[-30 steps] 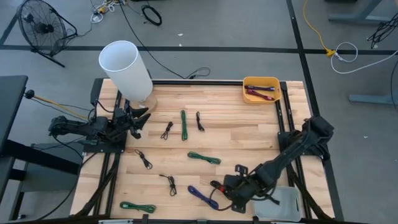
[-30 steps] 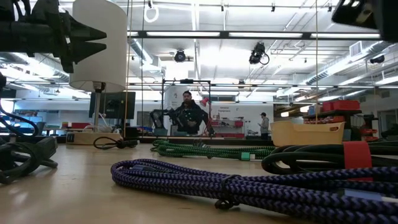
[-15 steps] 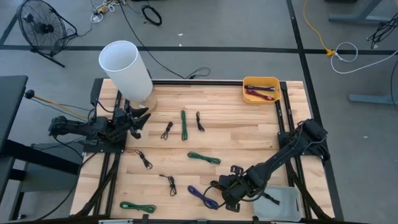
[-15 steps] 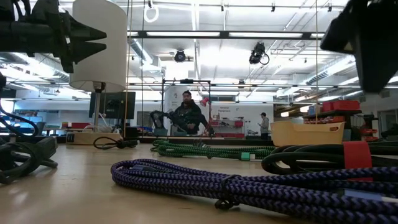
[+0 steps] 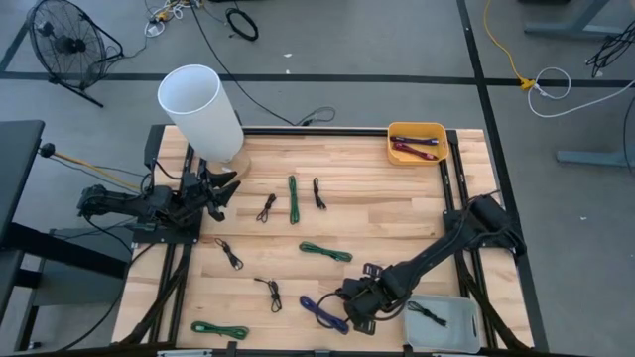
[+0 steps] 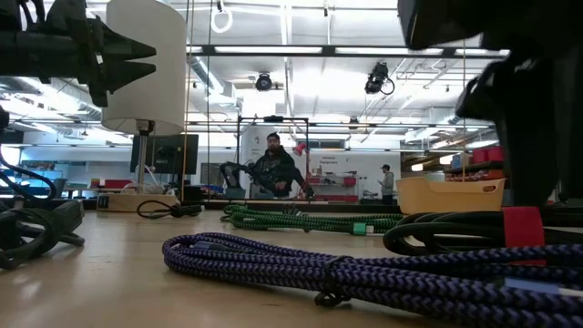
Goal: Pick & Place USB Port
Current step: Put the black USB cable into the gray bin
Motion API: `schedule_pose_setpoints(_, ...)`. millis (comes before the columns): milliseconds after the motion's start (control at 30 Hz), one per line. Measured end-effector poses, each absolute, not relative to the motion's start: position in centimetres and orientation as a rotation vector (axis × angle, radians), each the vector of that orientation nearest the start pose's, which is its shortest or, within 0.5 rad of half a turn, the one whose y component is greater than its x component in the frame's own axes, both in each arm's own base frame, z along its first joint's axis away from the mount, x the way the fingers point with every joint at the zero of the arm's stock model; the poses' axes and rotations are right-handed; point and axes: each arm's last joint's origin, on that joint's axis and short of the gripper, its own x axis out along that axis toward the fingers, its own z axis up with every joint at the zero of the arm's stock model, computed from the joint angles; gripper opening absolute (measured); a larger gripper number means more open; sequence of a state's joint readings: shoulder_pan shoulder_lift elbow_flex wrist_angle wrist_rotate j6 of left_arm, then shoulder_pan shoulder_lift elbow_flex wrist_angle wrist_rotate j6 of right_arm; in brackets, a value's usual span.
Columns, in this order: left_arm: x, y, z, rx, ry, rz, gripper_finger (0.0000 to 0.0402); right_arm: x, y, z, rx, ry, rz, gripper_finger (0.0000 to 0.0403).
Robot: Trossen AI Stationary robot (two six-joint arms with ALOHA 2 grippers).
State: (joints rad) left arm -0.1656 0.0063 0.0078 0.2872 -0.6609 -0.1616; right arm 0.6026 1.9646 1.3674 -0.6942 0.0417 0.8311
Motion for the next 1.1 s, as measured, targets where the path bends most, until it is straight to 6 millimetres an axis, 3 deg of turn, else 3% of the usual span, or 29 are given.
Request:
schedule_pose_setpoints(233,8.9,0.3,19.1,-0.275,-0.307,0.47,0.0181,32.4,21.3,15.1,0.293,1.351,-0.084,0.0187)
schedule_pose_setpoints(467,8.9,0.3,19.1,-0.275,-0.307,0.47,0.0181,32.6,21.0,14.9,0.288,1.358,-0.079,0.0179)
schedule_pose_setpoints(600,8.9,0.3,19.1,-0.275,-0.307,0.47,0.0181,32.6,21.0,14.8,0.288,1.395,-0.001,0.0134)
schedule_pose_setpoints(767,8.9,0.3,19.1,-0.275,-0.307,0.47,0.0181,32.4,21.2,14.8,0.234,1.406,0.067,0.002)
schedule_pose_setpoints(967,8.9,0.3,19.1,-0.275,-0.307,0.469,0.0181,31.9,20.9,15.4,0.2,1.463,0.093,0.0008)
schedule_pose_setpoints(1100,8.9,0.3,19.1,-0.274,-0.307,0.47,0.0181,31.0,20.6,18.2,0.162,1.496,0.041,0.0006)
